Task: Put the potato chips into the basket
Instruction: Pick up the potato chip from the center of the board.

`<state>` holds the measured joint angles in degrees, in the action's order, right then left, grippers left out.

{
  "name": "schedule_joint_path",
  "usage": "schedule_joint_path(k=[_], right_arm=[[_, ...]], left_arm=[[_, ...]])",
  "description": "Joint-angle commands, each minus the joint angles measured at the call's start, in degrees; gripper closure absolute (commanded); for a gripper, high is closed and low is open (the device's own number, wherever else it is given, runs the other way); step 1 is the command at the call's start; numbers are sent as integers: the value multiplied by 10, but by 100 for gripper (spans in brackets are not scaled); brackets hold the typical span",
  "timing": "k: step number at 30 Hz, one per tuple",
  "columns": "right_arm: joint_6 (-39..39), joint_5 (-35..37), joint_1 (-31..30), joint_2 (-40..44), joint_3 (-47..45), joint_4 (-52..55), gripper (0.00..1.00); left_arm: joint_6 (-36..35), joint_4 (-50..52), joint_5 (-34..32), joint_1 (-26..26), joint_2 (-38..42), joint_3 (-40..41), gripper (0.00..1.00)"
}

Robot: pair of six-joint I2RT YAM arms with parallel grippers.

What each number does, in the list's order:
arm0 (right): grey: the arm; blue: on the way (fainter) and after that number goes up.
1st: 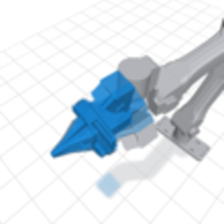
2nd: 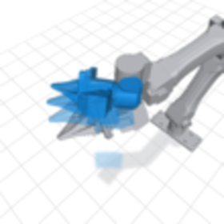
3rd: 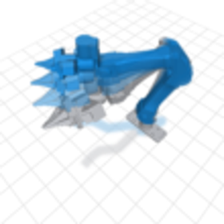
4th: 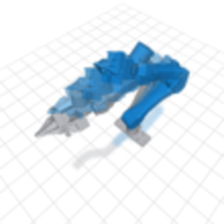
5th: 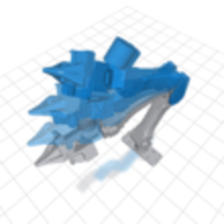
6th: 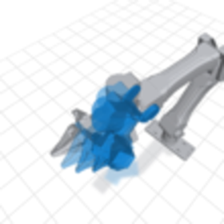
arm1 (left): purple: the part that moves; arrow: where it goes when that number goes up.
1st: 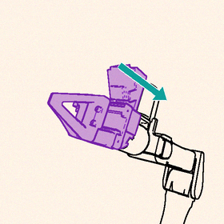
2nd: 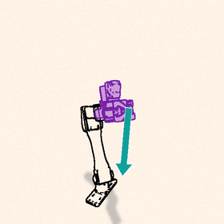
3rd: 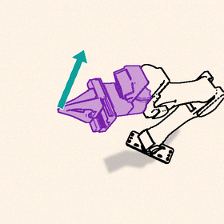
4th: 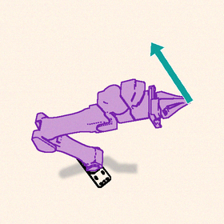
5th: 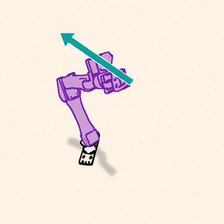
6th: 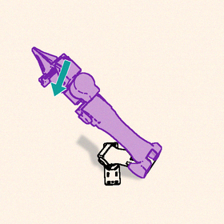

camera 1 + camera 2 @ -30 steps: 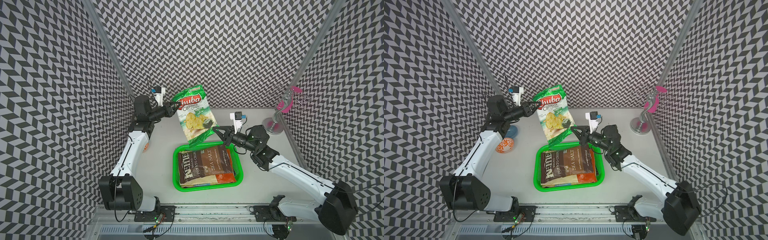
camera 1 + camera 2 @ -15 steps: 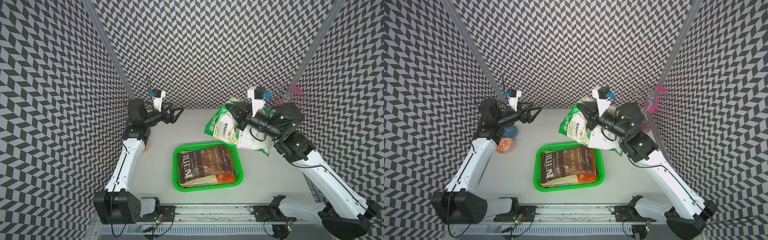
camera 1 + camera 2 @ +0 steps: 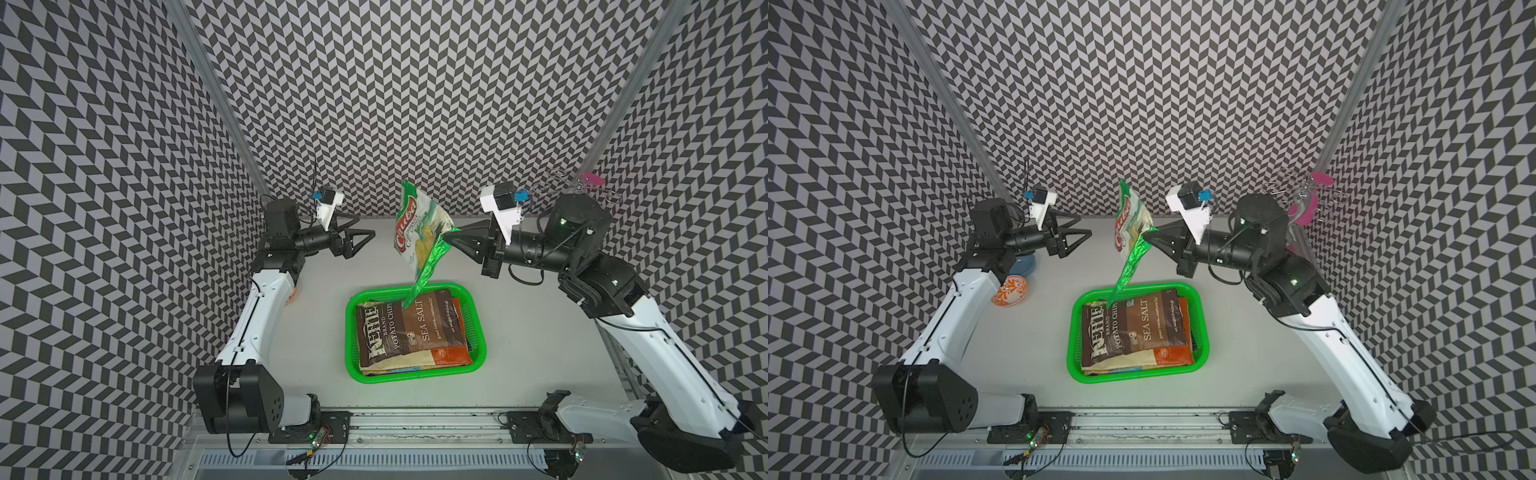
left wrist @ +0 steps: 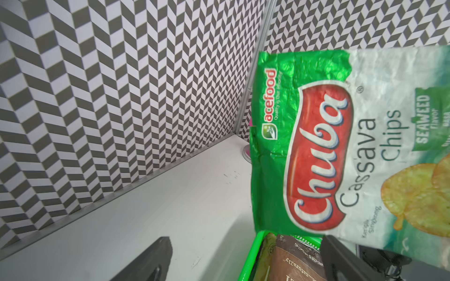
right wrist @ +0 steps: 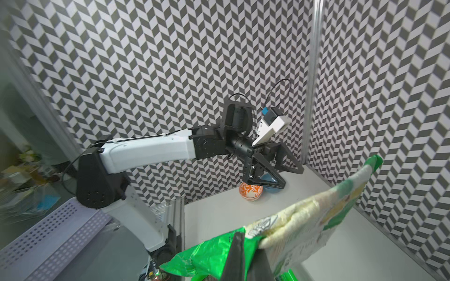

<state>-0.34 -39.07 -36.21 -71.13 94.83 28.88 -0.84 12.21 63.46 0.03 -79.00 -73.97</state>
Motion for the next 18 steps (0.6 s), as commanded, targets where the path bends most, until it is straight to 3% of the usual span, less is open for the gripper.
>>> schedule_joint_path(k=[1,7,18], right_arm=[[12,-104,-1,-25,33,-19,100],[38,-185,-1,-49,34,-50,100],[77,-311,-1,1,-32,-125,100]], left_arm=[[-58,27,90,-2,-5,15,1],[-211,128,195,-8,-12,27,1],[-503,370,173,-46,-36,-2,1]])
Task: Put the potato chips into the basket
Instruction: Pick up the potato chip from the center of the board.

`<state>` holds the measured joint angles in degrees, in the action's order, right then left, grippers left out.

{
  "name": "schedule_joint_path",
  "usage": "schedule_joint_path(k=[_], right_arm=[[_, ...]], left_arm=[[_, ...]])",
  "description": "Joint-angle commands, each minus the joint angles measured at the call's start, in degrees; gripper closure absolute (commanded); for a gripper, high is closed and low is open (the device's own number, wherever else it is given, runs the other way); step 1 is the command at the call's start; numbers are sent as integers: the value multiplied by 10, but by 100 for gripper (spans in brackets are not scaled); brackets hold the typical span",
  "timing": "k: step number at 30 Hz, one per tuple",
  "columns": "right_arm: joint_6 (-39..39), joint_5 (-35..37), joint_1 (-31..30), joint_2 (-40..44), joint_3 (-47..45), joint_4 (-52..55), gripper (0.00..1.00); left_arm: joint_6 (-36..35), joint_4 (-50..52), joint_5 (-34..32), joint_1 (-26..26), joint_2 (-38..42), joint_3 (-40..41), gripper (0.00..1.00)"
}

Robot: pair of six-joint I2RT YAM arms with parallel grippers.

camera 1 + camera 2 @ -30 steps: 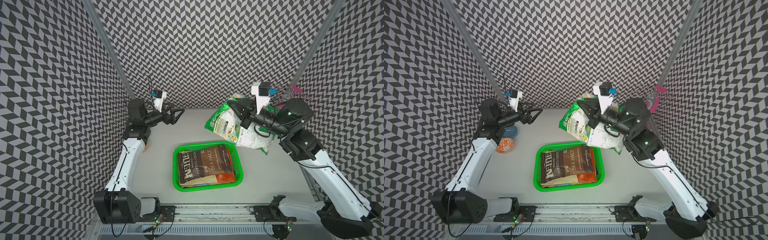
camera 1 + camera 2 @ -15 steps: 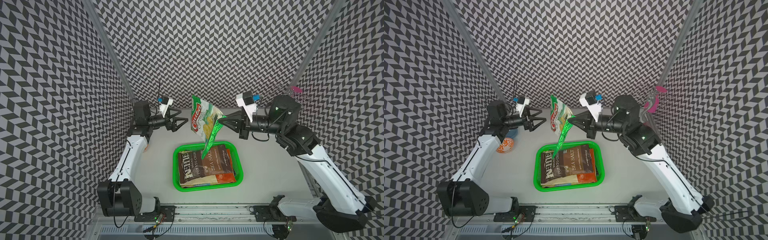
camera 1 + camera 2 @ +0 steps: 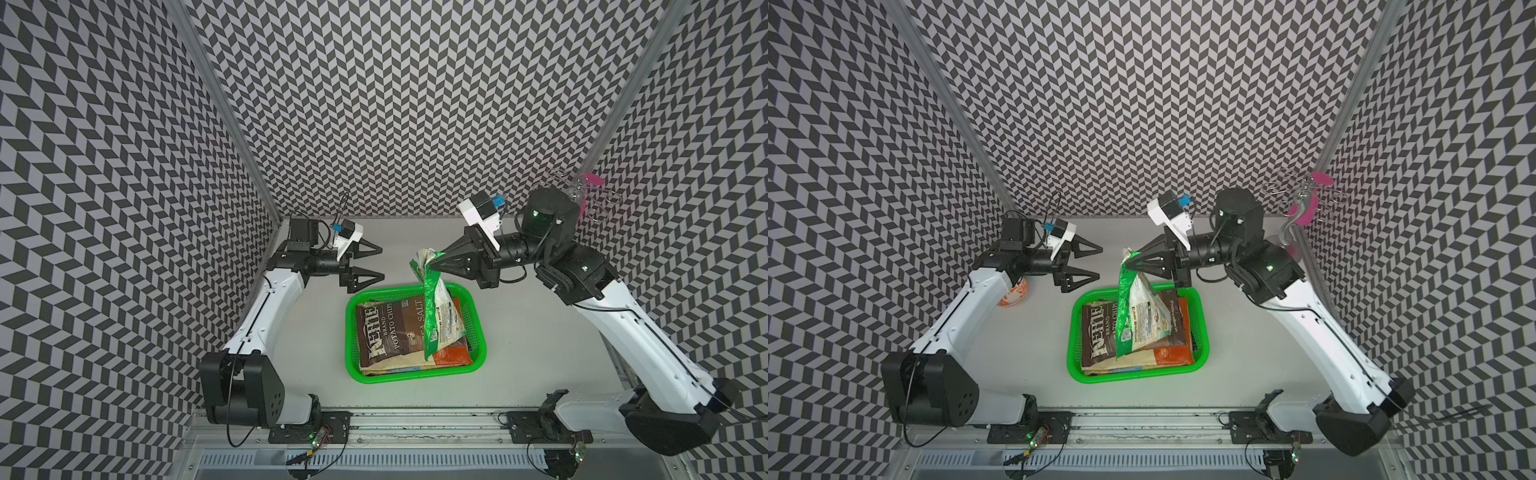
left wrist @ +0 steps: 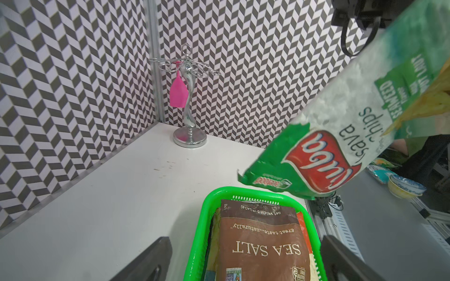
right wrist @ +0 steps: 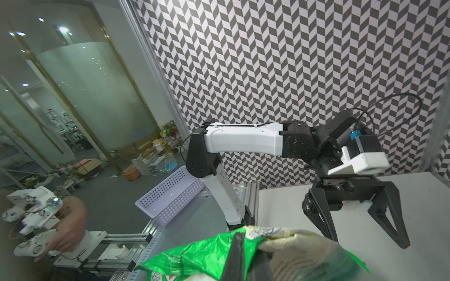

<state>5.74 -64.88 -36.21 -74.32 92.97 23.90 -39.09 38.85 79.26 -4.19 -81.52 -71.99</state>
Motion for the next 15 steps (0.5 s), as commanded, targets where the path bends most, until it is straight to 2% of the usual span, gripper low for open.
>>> schedule_joint_path(k=[1,5,7,10,15], right_arm=[[20,-57,-1,42,-22,-83,100],[53,-102,-1,63,-54,-141,100],[84,-121,-1,70,-71,-187,100],[107,-135,-1,74,-81,-224,100],[109,-150,-1,78,-85,-228,100]], left_arm=[[-162,138,19,-5,-16,-28,1],[-355,289,42,-13,-41,-50,1],[-478,386,50,-22,-61,-60,1],[-485,388,58,-45,-70,-58,1],[-521,388,71,-80,-64,-49,1]])
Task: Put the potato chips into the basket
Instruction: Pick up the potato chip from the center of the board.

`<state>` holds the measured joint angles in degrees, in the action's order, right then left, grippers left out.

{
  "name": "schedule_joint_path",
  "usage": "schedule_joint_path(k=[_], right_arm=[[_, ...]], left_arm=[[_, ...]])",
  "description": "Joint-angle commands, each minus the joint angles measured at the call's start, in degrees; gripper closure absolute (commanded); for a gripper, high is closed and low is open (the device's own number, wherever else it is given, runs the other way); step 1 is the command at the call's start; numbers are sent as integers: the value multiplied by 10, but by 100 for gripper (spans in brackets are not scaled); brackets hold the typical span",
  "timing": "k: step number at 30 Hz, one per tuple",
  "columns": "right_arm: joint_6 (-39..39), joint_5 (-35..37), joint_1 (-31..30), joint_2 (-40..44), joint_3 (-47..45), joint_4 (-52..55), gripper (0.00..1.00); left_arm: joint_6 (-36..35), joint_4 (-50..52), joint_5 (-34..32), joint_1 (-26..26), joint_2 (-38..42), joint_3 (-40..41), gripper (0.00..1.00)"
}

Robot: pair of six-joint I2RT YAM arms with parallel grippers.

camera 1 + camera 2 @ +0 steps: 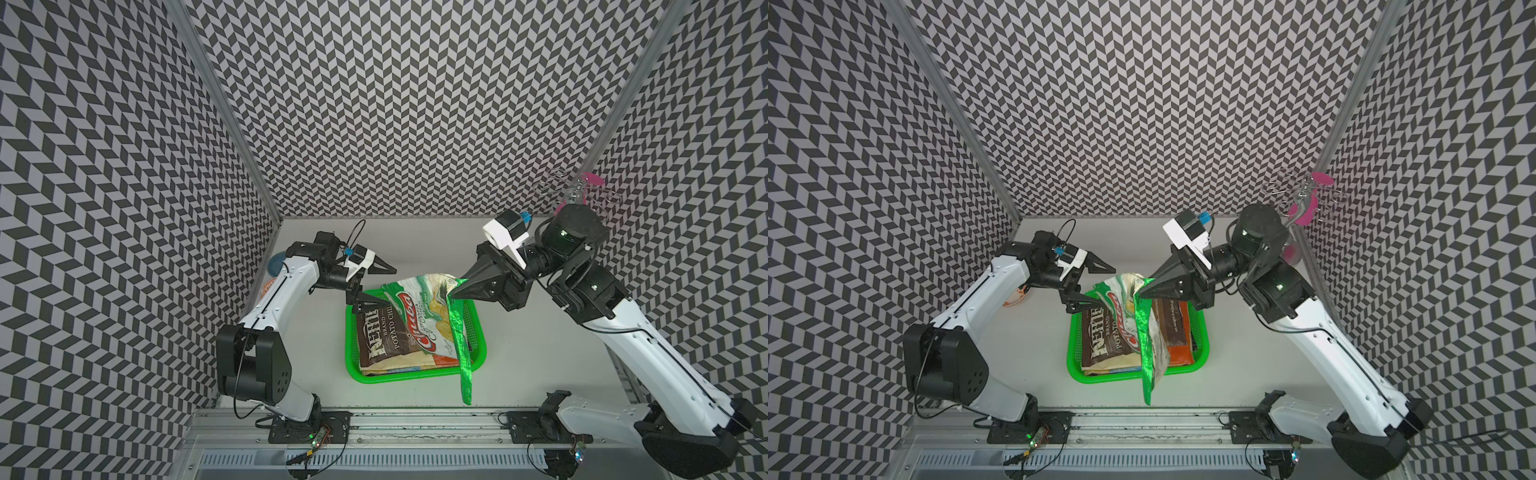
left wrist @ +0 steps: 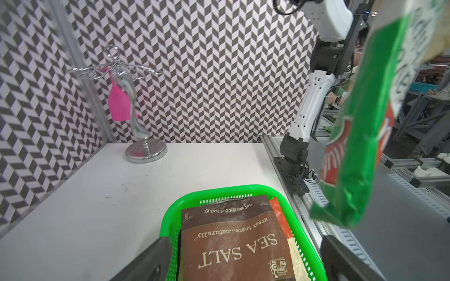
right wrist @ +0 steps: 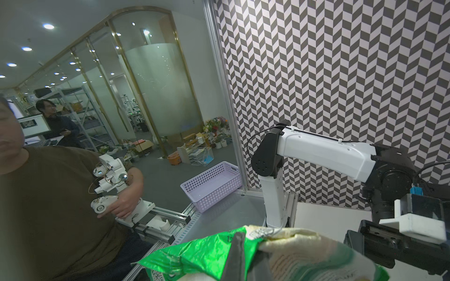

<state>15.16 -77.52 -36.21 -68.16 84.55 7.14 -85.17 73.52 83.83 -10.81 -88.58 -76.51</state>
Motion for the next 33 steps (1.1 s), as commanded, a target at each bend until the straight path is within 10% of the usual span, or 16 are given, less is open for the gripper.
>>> schedule_joint_path(k=[1,33], right_arm=[[15,-24,-1,19,-2,-61,100],[-1,-26,-1,19,-39,-64,100]], left_arm=[[-55,41,24,-19,5,-8,1],[-11,41,-9,-85,43,-35,1]])
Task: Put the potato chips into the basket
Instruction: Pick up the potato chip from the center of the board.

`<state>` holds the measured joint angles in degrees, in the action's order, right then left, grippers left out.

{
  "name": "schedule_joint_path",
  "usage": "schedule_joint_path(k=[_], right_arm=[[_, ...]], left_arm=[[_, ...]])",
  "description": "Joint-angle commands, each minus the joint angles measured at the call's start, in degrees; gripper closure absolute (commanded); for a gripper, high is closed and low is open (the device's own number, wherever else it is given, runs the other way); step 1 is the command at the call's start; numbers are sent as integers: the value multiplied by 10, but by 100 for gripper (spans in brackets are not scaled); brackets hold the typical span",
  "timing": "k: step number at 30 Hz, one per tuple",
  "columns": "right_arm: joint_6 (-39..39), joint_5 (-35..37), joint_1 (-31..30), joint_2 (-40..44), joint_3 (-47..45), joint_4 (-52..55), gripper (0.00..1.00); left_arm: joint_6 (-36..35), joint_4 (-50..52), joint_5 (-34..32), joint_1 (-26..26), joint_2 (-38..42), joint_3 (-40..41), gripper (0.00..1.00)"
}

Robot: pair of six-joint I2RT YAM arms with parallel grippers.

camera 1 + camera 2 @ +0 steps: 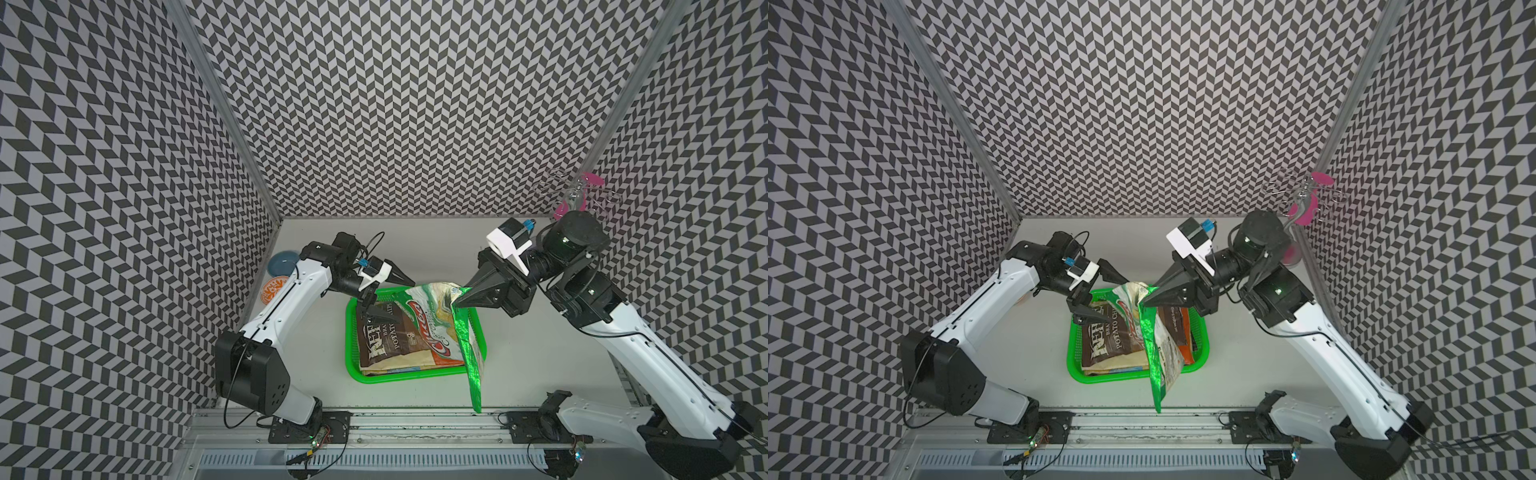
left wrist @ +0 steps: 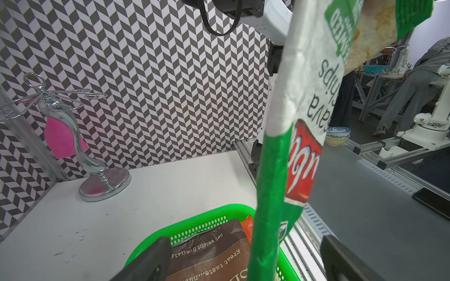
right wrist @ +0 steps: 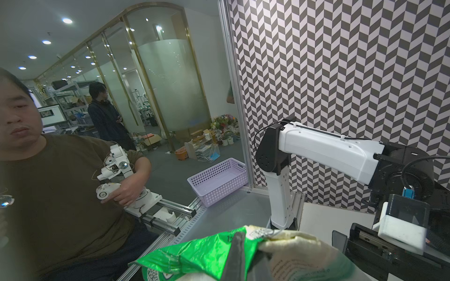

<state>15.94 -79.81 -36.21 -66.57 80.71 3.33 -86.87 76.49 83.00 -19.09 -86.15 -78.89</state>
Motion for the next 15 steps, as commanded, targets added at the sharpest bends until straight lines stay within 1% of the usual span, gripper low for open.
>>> schedule_joint_path(k=[1,3,5,7,8,10,11,12,14,15], right_arm=[[-8,-3,-1,3,-3,-26,100],[-9,-2,-1,3,-6,-25,100],[-11,-1,-1,2,-8,-24,100],[-16,2,-1,2,-10,-19,100],[-20,3,-1,1,-10,-15,100],[-33,11,0,1,-8,-1,100],[-45,17,0,0,-5,13,100],[-61,28,1,0,-1,34,100],[-97,56,2,1,6,77,100],[-113,71,2,1,8,98,100]], left_arm=[[7,11,1,-2,20,-13,1],[13,12,1,-4,22,-17,3],[18,11,0,-5,22,-20,7],[25,11,-2,-8,22,-25,15],[28,12,-4,-8,21,-28,21],[36,11,-11,-8,22,-32,38],[40,11,-17,-8,22,-34,49],[43,11,-23,-8,25,-36,62],[51,11,-40,-8,28,-41,84],[56,11,-48,-8,31,-42,94]])
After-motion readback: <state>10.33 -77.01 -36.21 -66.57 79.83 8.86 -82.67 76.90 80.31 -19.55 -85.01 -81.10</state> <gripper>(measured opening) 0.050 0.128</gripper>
